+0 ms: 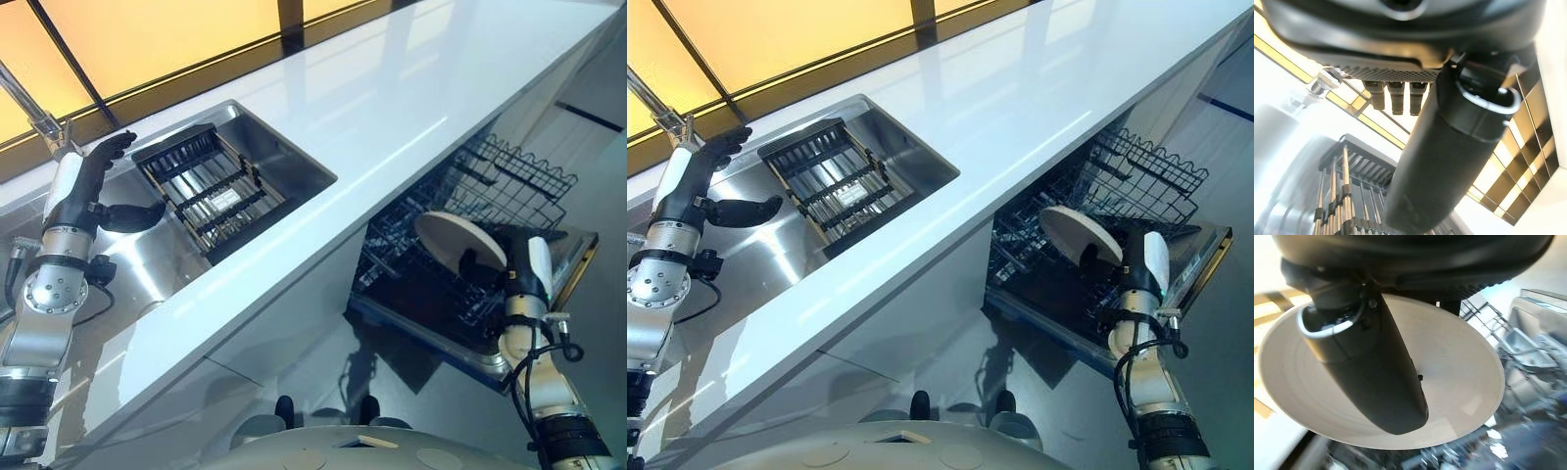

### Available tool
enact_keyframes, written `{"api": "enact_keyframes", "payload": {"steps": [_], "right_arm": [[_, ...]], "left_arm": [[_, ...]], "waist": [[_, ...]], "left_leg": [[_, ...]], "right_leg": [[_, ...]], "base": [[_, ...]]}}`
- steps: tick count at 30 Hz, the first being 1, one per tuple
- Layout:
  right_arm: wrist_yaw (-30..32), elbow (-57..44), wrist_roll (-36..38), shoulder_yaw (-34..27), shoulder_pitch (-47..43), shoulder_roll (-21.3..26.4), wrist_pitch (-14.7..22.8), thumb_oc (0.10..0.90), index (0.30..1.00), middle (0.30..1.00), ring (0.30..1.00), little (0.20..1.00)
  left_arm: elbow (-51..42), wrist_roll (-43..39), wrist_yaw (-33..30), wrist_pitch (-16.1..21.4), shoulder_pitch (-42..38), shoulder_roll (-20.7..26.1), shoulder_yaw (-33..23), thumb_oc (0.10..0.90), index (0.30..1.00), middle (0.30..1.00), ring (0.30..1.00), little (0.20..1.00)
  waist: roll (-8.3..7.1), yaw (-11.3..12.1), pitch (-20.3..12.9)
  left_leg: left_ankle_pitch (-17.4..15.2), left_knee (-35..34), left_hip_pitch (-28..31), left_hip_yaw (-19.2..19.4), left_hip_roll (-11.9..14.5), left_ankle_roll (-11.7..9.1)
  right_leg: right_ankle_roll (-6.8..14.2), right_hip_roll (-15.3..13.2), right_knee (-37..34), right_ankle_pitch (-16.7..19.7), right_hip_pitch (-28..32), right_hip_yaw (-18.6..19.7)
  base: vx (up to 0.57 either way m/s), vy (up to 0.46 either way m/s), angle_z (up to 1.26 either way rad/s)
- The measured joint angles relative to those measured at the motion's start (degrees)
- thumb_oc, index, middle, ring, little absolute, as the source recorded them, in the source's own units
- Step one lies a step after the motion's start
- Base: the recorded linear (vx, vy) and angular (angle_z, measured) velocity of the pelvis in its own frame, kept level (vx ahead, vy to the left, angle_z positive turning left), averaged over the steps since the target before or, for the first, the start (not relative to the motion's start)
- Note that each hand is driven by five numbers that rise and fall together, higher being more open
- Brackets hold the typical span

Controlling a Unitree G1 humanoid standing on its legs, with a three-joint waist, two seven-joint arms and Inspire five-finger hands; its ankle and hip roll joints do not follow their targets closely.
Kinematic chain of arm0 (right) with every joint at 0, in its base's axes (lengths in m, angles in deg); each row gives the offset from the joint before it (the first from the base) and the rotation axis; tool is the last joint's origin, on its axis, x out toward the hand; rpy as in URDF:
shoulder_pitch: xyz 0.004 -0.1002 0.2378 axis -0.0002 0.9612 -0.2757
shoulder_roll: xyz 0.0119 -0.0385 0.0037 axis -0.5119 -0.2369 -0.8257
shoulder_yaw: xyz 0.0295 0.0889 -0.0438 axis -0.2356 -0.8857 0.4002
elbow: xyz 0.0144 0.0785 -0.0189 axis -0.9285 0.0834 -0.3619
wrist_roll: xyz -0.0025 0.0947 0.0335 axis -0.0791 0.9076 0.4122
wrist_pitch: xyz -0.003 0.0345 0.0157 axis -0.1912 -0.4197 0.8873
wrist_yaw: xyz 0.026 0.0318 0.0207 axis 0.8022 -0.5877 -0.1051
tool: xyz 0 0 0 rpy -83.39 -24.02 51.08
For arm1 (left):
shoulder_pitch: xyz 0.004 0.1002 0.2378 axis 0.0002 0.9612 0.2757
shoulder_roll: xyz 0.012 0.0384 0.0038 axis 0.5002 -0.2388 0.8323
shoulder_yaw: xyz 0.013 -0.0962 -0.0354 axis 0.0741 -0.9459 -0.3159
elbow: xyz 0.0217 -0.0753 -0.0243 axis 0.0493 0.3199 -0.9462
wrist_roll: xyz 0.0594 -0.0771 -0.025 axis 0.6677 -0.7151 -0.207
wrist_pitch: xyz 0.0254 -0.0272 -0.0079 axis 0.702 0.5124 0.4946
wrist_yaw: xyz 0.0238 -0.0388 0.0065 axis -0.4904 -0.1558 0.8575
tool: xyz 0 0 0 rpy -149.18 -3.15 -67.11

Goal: Pick up plates and place into dishwasher.

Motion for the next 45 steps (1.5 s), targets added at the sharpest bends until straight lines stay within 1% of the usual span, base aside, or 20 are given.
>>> {"api": "enact_keyframes", "payload": {"steps": [2,4,6,8,11,13,14,15,16,21,24,25,28,32,35,38,39,41,45], "right_arm": [[0.08,2.64,0.01,0.71,-0.02,-0.27,-1.85,0.1,0.3,0.3,0.3,0.2],[1.44,5.62,-0.12,0.9,-0.5,-1.08,-3.36,0.1,0.3,0.3,0.3,0.2],[2.16,8.24,-0.07,1.06,-1.41,-1.36,-4.32,0.1,0.3,0.3,0.3,0.2],[3.07,10.37,0.02,1.53,-2.11,-1.8,-5.28,0.1,0.3,0.3,0.3,0.2],[5.06,11.7,0.08,1.97,-3.01,-2.1,-6.27,0.1,0.3,0.3,0.3,0.2],[5.31,13.02,0.12,3.75,-4.37,-2.19,-7.2,0.1,0.3,0.3,0.3,0.2],[5.32,13.04,0.08,4.11,-4.59,-2.24,-7.5,0.116,0.314,0.314,0.314,0.216],[5.38,13.04,0.2,4.22,-4.75,-2.34,-7.74,0.58,0.712,0.712,0.712,0.68],[5.34,13.03,0.3,4.31,-4.84,-2.36,-7.97,0.8,0.9,0.9,0.9,0.9],[5.35,12.05,0.63,4.89,-4.72,-2.41,-8.13,0.8,0.9,0.9,0.9,0.9],[5.34,6.32,0.78,4.97,-2.82,-2.53,-8.43,0.8,0.9,0.9,0.9,0.9],[5.36,3.85,0.85,5.07,-2.27,-2.68,-7.97,0.8,0.9,0.9,0.9,0.9],[5.43,-0.25,1.17,4.77,-1.98,-2.59,-6.55,0.8,0.9,0.9,0.9,0.9],[5.57,-6.23,1.67,0.91,-1.92,-2.12,-2.75,0.8,0.9,0.9,0.9,0.9],[6.48,-8.27,1.98,-3.29,-1.9,-1.62,-0.99,0.8,0.9,0.9,0.9,0.9],[7.02,-8.96,3.59,-7.05,-1.49,-1.55,-0.55,0.8,0.9,0.9,0.9,0.9],[7.46,-9.13,5.17,-8.39,-0.58,-1.55,-0.55,0.8,0.9,0.9,0.9,0.9],[7.66,-9.14,7.17,-9.54,0.72,-1.61,-0.48,0.8,0.9,0.9,0.9,0.9],[8.73,-8.79,13.37,-10.67,3.48,-3.29,-0.11,0.8,0.9,0.9,0.9,0.9]], "left_arm": [[0.0,-0.02,0.0,0.0,0.05,0.0,-0.01,0.8,0.9,0.9,0.9,0.9],[0.0,-0.62,0.0,-0.07,0.22,0.0,0.0,0.8,0.9,0.9,0.9,0.9],[0.0,-1.01,0.01,-0.07,0.45,0.01,0.0,0.8,0.9,0.9,0.9,0.9],[0.0,-1.02,0.04,-0.13,0.48,0.03,0.05,0.8,0.9,0.9,0.9,0.9],[0.0,-1.05,0.26,-0.23,0.47,0.04,0.06,0.8,0.9,0.9,0.9,0.9],[-0.01,-1.14,0.62,-0.25,0.49,0.16,0.07,0.8,0.9,0.9,0.9,0.9],[-0.01,-1.18,0.74,-0.25,0.5,0.16,0.07,0.8,0.9,0.9,0.9,0.9],[-0.01,-1.27,0.89,-0.26,0.52,0.17,0.08,0.8,0.9,0.9,0.9,0.9],[-0.01,-1.7,0.9,-0.28,0.53,0.17,0.08,0.8,0.9,0.9,0.9,0.9],[-0.07,-2.22,0.91,-0.28,1.62,0.17,0.08,0.8,0.9,0.9,0.9,0.9],[-0.08,-2.2,0.93,-0.25,3.41,0.14,0.11,0.8,0.9,0.9,0.9,0.9],[-0.08,-2.19,0.93,-0.25,4.11,0.11,0.2,0.8,0.9,0.9,0.9,0.9],[-0.07,-2.17,0.93,-0.23,4.52,0.02,0.34,0.8,0.9,0.9,0.9,0.9],[-0.08,-2.14,0.93,-0.13,4.52,-0.22,0.35,0.8,0.9,0.9,0.9,0.9],[-0.07,-2.14,1.19,-0.13,4.52,-0.25,0.35,0.8,0.9,0.9,0.9,0.9],[-0.14,-2.12,1.93,-0.13,4.52,-0.28,0.35,0.8,0.9,0.9,0.9,0.9],[-0.14,-2.11,2.12,-0.13,4.52,-0.55,0.35,0.8,0.9,0.9,0.9,0.9],[-0.14,-2.05,2.21,-0.13,4.53,-1.01,0.33,0.8,0.9,0.9,0.9,0.9],[-0.14,-2.03,3.0,-0.13,4.61,-1.37,0.33,0.8,0.9,0.9,0.9,0.9]], "waist": [[-0.02,0.65,-0.01],[-0.03,0.9,-0.02],[-0.22,1.11,-0.43],[-0.3,2.08,-0.53],[-0.43,2.19,-0.66],[-0.71,2.56,-1.0],[-0.71,2.63,-1.01],[-0.75,2.7,-1.04],[-0.77,2.75,-1.06],[-0.71,2.54,-1.1],[-0.32,2.09,-1.06],[-0.11,1.87,-1.01],[0.37,1.61,-0.89],[0.85,1.11,-0.84],[0.83,0.63,-0.84],[0.83,-0.16,-0.84],[0.83,-0.39,-0.84],[0.83,-0.73,-0.84],[0.82,-2.45,-0.85]], "left_leg": [[0.19,0.0,-0.03,-0.13,-0.05,0.25],[0.25,0.0,0.05,-0.95,-0.14,0.16],[0.27,0.0,-0.01,-1.45,-0.07,0.14],[0.36,0.01,0.02,-1.76,0.01,-0.02],[0.45,0.01,0.08,-2.63,-0.08,-0.11],[0.43,0.0,0.03,-2.88,-0.07,-0.13],[0.41,0.0,0.02,-2.93,-0.07,-0.15],[0.22,0.0,0.03,-3.0,-0.08,-0.28],[0.19,0.0,0.02,-3.03,-0.07,-0.35],[0.24,0.0,-0.01,-2.97,0.02,-0.36],[0.37,0.01,-0.41,-2.91,-0.02,-0.2],[0.6,0.02,-0.44,-2.89,-0.01,0.07],[0.71,0.03,-0.47,-2.75,-0.04,-0.1],[0.73,0.03,-0.36,-2.08,0.0,-0.14],[0.65,0.02,0.03,-1.26,0.07,-0.15],[0.39,0.01,0.44,-0.46,0.13,-0.16],[0.27,0.0,0.56,0.02,0.19,-0.14],[0.07,0.0,0.83,0.55,0.23,-0.13],[-0.02,0.0,1.1,0.88,0.22,-0.08]], "right_leg": [[0.04,-0.09,0.0,-0.13,0.12,-0.09],[0.14,-0.15,0.0,-0.51,0.67,-0.22],[0.15,-0.09,-0.01,-0.96,1.01,-0.31],[0.05,0.0,-0.01,-1.12,1.24,-0.68],[0.15,-0.12,-0.01,-1.35,1.73,-1.63],[0.09,-0.1,-0.02,-1.41,1.81,-1.81],[0.09,-0.11,-0.02,-1.41,1.83,-1.85],[0.09,-0.12,-0.02,-1.41,1.87,-1.87],[0.08,-0.12,-0.01,-1.4,1.91,-1.92],[0.08,-0.1,-0.01,-1.42,1.95,-2.05],[0.07,-0.12,-0.01,-1.4,1.56,-2.07],[0.07,-0.1,-0.01,-1.41,1.54,-2.05],[0.14,-0.11,-0.01,-1.46,1.42,-1.69],[0.16,-0.12,-0.01,-1.46,1.3,-1.44],[0.18,-0.08,-0.01,-1.47,1.37,-0.66],[0.46,-0.01,-0.01,-1.65,1.43,0.46],[0.46,0.04,-0.01,-1.65,1.42,0.93],[0.46,0.07,-0.01,-1.65,1.44,1.45],[0.44,0.07,-0.01,-1.61,1.47,1.7]], "base": [[0.01,-0.009,0.1],[0.02,-0.011,0.2],[0.02,-0.008,0.21],[0.02,0.0,0.11],[0.02,0.008,0.14],[0.03,0.008,0.06],[0.02,0.005,0.04],[0.02,0.003,0.04],[0.01,0.002,0.04],[0.0,0.0,0.01],[0.0,0.0,0.0],[0.0,0.0,0.0],[0.0,0.0,0.0],[0.0,0.0,0.0],[0.0,-0.032,-0.09],[0.0,-0.033,-0.15],[0.0,-0.032,-0.15],[-0.01,-0.026,-0.15],[-0.02,-0.021,-0.06]]}}
